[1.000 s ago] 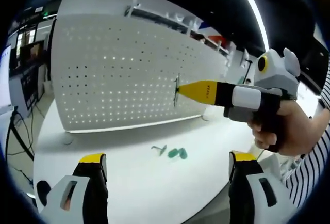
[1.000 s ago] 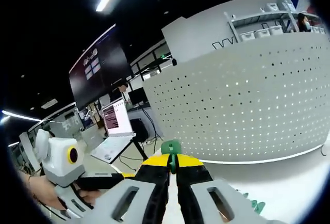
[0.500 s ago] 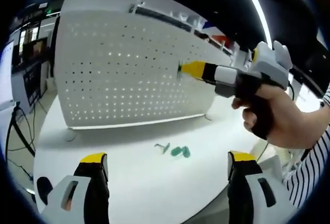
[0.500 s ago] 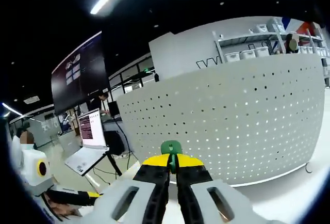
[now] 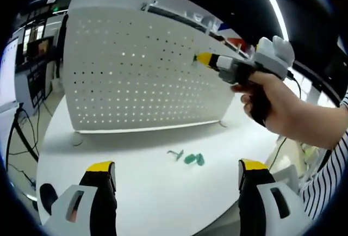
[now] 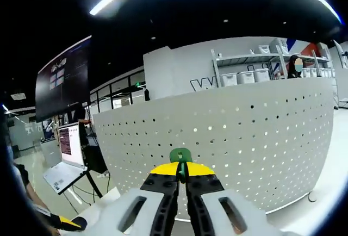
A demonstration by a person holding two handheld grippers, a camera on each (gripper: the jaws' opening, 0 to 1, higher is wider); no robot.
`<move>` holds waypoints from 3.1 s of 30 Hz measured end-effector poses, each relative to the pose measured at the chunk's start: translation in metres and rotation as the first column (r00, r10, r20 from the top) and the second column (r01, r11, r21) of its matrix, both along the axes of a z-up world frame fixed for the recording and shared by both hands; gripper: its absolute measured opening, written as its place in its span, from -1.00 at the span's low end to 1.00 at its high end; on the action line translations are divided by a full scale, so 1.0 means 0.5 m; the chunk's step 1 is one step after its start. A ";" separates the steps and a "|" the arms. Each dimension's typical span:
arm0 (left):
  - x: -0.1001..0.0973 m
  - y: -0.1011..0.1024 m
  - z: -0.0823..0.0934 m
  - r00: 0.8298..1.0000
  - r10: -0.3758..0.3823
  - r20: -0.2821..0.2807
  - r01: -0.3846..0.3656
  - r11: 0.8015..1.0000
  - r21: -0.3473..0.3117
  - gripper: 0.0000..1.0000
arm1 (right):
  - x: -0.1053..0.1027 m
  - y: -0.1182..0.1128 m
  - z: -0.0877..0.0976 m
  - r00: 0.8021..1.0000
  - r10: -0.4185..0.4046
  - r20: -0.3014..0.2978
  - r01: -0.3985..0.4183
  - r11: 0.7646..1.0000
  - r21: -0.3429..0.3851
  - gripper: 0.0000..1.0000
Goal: Insert the hook assembly into the mounting plate slot until the hook locks in place.
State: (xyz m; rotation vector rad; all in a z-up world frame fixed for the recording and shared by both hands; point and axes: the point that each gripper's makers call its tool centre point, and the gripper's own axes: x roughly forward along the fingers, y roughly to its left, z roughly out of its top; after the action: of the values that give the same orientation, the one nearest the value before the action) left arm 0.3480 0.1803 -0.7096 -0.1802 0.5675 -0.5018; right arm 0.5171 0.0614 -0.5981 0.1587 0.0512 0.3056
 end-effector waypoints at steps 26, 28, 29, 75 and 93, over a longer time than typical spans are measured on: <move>0.000 0.011 -0.020 0.999 0.000 -0.032 -0.001 1.000 -0.008 0.91 | 0.106 0.001 0.067 0.991 -0.109 0.073 0.107 0.994 0.031 -0.99; 0.000 0.012 -0.022 0.999 0.000 -0.035 0.000 1.000 -0.006 0.91 | 0.109 -0.001 0.069 0.990 -0.122 0.077 0.120 0.992 0.030 -0.99; 0.000 0.012 -0.022 0.999 0.000 -0.035 0.000 1.000 -0.006 0.91 | 0.110 -0.001 0.070 0.989 -0.126 0.080 0.123 0.992 0.033 -0.99; -0.010 0.056 -0.027 0.997 0.064 -0.047 -0.064 0.998 0.007 0.87 | 0.146 0.007 0.055 0.982 -0.185 0.045 0.184 0.983 0.017 -0.87; -0.029 0.051 -0.021 0.997 0.057 -0.049 -0.057 0.998 0.020 0.90 | 0.108 -0.026 0.151 0.971 -0.179 0.159 0.189 0.981 -0.047 -0.52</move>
State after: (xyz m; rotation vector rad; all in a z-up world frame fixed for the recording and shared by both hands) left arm 0.3337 0.2060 -0.7200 -0.1909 0.6132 -0.4376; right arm 0.5713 0.0486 -0.5228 0.0773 -0.1073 0.1300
